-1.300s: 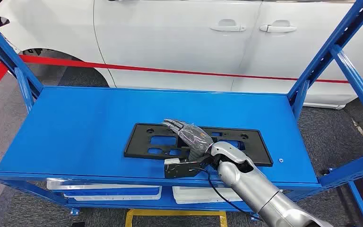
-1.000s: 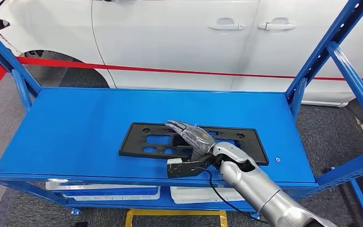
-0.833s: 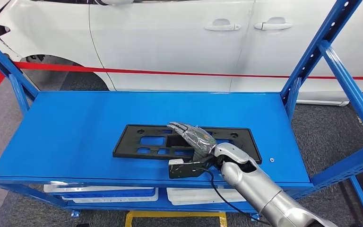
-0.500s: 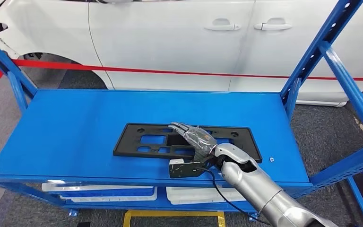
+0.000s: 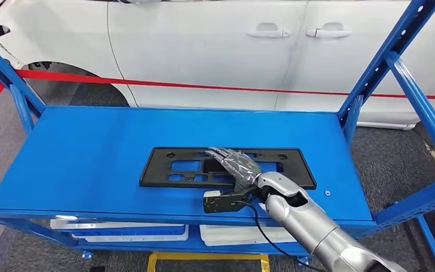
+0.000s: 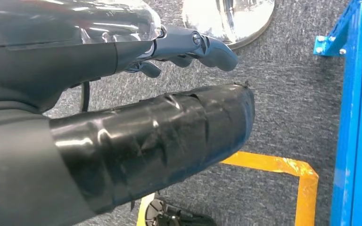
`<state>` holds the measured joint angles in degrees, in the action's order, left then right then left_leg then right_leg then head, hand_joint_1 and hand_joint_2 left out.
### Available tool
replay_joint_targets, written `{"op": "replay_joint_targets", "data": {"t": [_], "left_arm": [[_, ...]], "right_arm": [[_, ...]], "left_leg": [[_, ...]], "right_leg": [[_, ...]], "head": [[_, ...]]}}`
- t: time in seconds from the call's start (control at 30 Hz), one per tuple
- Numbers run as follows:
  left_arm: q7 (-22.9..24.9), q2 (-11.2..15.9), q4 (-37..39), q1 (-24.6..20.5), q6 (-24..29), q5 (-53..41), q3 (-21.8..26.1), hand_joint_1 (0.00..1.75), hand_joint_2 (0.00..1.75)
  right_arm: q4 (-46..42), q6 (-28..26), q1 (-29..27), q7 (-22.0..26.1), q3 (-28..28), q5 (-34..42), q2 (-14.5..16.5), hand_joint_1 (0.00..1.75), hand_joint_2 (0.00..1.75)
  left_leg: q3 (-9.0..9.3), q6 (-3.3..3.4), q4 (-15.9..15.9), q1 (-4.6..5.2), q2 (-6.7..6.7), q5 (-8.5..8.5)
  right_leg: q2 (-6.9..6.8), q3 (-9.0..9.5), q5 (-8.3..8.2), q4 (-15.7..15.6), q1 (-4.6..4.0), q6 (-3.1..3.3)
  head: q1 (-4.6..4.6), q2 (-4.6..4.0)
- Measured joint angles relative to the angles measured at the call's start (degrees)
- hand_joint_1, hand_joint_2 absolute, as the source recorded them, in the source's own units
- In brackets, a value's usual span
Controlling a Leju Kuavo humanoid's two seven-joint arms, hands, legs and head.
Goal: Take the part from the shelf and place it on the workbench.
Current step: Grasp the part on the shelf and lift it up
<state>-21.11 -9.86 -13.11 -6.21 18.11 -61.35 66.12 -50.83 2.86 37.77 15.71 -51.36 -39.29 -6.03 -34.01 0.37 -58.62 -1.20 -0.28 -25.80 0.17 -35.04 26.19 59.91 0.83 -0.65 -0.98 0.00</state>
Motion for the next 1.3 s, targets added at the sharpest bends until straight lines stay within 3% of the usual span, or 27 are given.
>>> {"op": "replay_joint_targets", "data": {"t": [0.03, 0.13, 0.17, 0.27, 0.3, 0.33, 0.4, 0.47, 0.57, 0.63, 0.67, 0.77, 0.8, 0.83, 0.87, 0.9, 0.97, 1.03, 1.13, 1.2, 1.27, 1.3], "left_arm": [[0.0, -0.01, 0.0, -0.02, 0.01, 0.0, 0.0, 0.0, 0.0], [0.0, -0.01, 0.0, -0.04, 0.07, 0.0, 0.0, 0.0, 0.0], [0.0, 0.0, 0.0, -0.04, 0.09, 0.0, 0.0, 0.0, 0.0], [0.0, -0.04, 0.0, 0.01, 0.11, -0.01, -0.01, 0.0, 0.0], [0.0, -0.06, 0.0, 0.04, 0.11, -0.01, -0.02, 0.0, 0.0], [0.0, -0.06, 0.0, 0.06, 0.11, -0.01, -0.02, 0.0, 0.0], [0.0, -0.02, 0.0, 0.06, 0.1, 0.0, -0.01, 0.0, 0.0], [-0.02, 0.02, 0.0, -0.02, 0.09, -0.01, -0.01, 0.0, 0.0], [-0.04, 0.01, 0.0, 0.03, 0.08, -0.02, -0.01, 0.0, 0.0], [-0.06, -0.08, 0.0, 0.05, 0.08, -0.01, 0.0, 0.0, 0.0], [-0.07, -0.1, 0.0, 0.02, 0.07, -0.01, 0.0, 0.0, 0.0], [-0.09, -0.07, 0.0, 0.03, -0.04, 0.0, 0.0, 0.0, 0.0], [-0.09, -0.05, 0.0, 0.04, -0.14, 0.0, 0.0, 0.0, 0.0], [-0.09, -0.06, 0.0, 0.04, -0.25, 0.0, 0.0, 0.0, 0.0], [-0.09, -0.08, 0.0, 0.05, -0.34, 0.01, 0.01, 0.0, 0.0], [-0.09, -0.11, 0.0, 0.07, -0.42, 0.01, 0.01, 0.0, 0.0], [-0.09, -0.19, 0.0, 0.1, -0.48, 0.02, 0.02, 0.0, 0.0], [-0.1, -0.22, 0.0, 0.09, -0.5, 0.02, 0.02, 0.0, 0.0], [-0.11, -0.19, 0.0, 0.09, -0.5, 0.02, 0.02, 0.0, 0.0], [-0.11, -0.16, 0.0, 0.1, -0.5, 0.02, 0.02, 0.0, 0.0], [-0.11, -0.16, 0.0, 0.17, -0.5, 0.02, 0.02, 0.0, 0.0], [-0.11, -0.16, 0.0, 0.22, -0.5, 0.02, 0.02, 0.0, 0.0]], "right_arm": [[0.1, -0.04, 0.02, -0.03, -0.12, -0.02, -0.01, 0.09, 1.75], [0.3, -0.19, 0.21, -0.08, -0.37, -0.1, -0.04, 0.95, 1.75], [0.32, -0.29, 0.28, -0.09, -0.46, -0.13, -0.04, 1.37, 1.75], [0.51, -0.66, 0.29, -0.16, -0.95, -0.52, -0.02, 1.73, 1.75], [0.57, -0.81, 0.29, -0.26, -1.1, -0.8, -0.02, 1.72, 1.75], [0.6, -1.04, 0.32, -0.48, -1.21, -1.18, -0.02, 1.7, 1.75], [0.62, -1.62, 0.43, -1.17, -1.35, -2.14, -0.02, 1.69, 1.75], [0.82, -2.28, 0.51, -1.96, -1.45, -3.07, -0.04, 1.7, 1.75], [1.15, -3.46, 0.67, -2.51, -1.47, -4.31, -0.09, 1.71, 1.75], [1.19, -4.0, 0.8, -2.69, -1.46, -5.0, -0.19, 1.71, 1.75], [1.19, -4.22, 0.83, -2.77, -1.45, -5.31, -0.26, 1.72, 1.75], [1.12, -5.03, 0.55, -2.95, -1.45, -6.64, -0.46, 1.73, 1.75], [0.97, -5.43, 0.41, -3.13, -1.45, -7.36, -0.49, 1.72, 1.75], [0.7, -5.93, 0.31, -3.44, -1.45, -8.26, -0.5, 1.72, 1.75], [0.26, -6.49, 0.25, -3.88, -1.44, -9.3, -0.51, 1.71, 1.75], [-0.27, -6.99, 0.21, -4.32, -1.43, -10.27, -0.54, 1.71, 1.75], [-1.29, -7.7, 0.15, -4.96, -1.41, -11.58, -0.6, 1.71, 1.75], [-2.03, -7.95, -0.01, -5.12, -1.4, -12.04, -0.65, 1.71, 1.75], [-2.8, -7.98, -0.14, -5.18, -1.4, -12.27, -0.73, 1.71, 1.75], [-3.2, -7.99, -0.13, -5.22, -1.39, -12.29, -0.74, 1.71, 1.75], [-3.35, -8.0, -0.33, -5.22, -1.38, -12.3, -0.74, 1.71, 1.75], [-3.35, -8.0, -0.48, -5.22, -1.38, -12.31, -0.74, 1.71, 1.75]], "left_leg": [[0.0, -0.35, 0.02, 0.04, -0.01, 0.02], [-0.64, -1.14, -1.47, -0.22, 0.03, -1.28], [-1.67, -1.29, -3.81, -0.27, 0.05, -2.71], [-6.65, -1.52, -14.46, -0.27, 0.07, -7.24], [-7.46, -1.51, -16.03, -0.27, 0.07, -7.28], [-7.14, -1.4, -15.25, -0.26, 0.07, -6.17], [-3.82, -0.91, -8.19, -0.21, 0.07, -2.26], [-0.7, -0.42, -1.65, 0.05, 0.07, -0.09], [0.07, 0.12, 0.01, 0.29, 0.06, 0.08], [0.35, 0.76, 0.55, 0.06, 0.23, 0.42], [0.48, 1.11, 0.83, -0.08, 0.34, 0.59], [0.47, 1.54, 0.92, -0.05, 0.49, 0.64], [0.48, 1.53, 0.88, -0.04, 0.49, 0.62], [0.5, 1.48, 0.82, -0.06, 0.48, 0.59], [0.53, 1.38, 0.7, -0.08, 0.45, 0.52], [0.56, 1.22, 0.54, -0.1, 0.41, 0.41], [0.43, 0.69, 0.18, 0.06, 0.33, 0.16], [0.33, 0.06, 0.12, 0.2, 0.28, 0.1], [0.13, -0.91, -0.46, -0.06, 0.27, -0.52], [-1.94, -1.33, -5.1, -0.17, 0.28, -3.4], [-5.46, -1.63, -12.72, -0.16, 0.28, -6.9], [-6.69, -1.72, -15.34, -0.16, 0.29, -7.6]], "right_leg": [[0.04, -0.01, -0.05, -0.12, -0.16, 0.31], [0.01, 0.25, -0.34, -0.62, 0.1, 1.55], [-0.04, 0.37, -0.43, -0.79, 0.17, 1.91], [-0.15, 0.44, -0.35, -0.79, -0.16, 2.37], [-0.15, 0.48, -0.31, -0.77, -0.28, 2.43], [-0.12, 0.57, -0.28, -0.75, -0.36, 2.45], [-0.07, 0.87, -0.13, -0.72, -0.45, 2.35], [-0.06, 0.94, 0.06, -0.57, -0.66, 1.97], [-0.01, 0.93, -0.05, -0.71, -0.76, 1.12], [0.06, 0.65, 0.79, 0.23, -0.65, 0.48], [0.07, -0.19, 2.07, 2.16, -0.59, 0.16], [0.04, -5.01, 7.0, 12.47, -0.15, -0.63], [0.03, -5.97, 7.33, 14.46, -0.02, -0.81], [0.02, -5.89, 6.52, 14.29, 0.12, -0.91], [0.0, -4.72, 4.78, 11.88, 0.24, -0.92], [-0.02, -2.82, 2.74, 7.98, 0.35, -0.84], [-0.01, 0.29, 0.49, 1.41, 0.19, -0.4], [0.06, 0.95, 0.46, -0.33, -0.2, 0.18], [0.04, 1.16, 0.04, -0.88, -0.06, 1.32], [-0.09, 1.3, -0.21, -1.25, 0.13, 1.97], [-0.16, 1.24, -0.22, -1.25, 0.01, 2.23], [-0.18, 1.24, -0.21, -1.22, -0.05, 2.24]], "head": [[0.02, 0.0], [0.06, 0.0], [0.08, 0.0], [0.11, 0.0], [0.11, 0.0], [0.12, 0.0], [0.11, 0.0], [0.08, 0.0], [0.03, 0.0], [0.0, 0.0], [-0.03, 0.0], [-0.04, 0.0], [-0.05, 0.0], [-0.05, 0.0], [-0.05, 0.0], [-0.06, 0.0], [-0.04, 0.0], [0.01, 0.0], [0.04, 0.0], [0.1, 0.0], [0.13, 0.0], [0.13, 0.0]]}}
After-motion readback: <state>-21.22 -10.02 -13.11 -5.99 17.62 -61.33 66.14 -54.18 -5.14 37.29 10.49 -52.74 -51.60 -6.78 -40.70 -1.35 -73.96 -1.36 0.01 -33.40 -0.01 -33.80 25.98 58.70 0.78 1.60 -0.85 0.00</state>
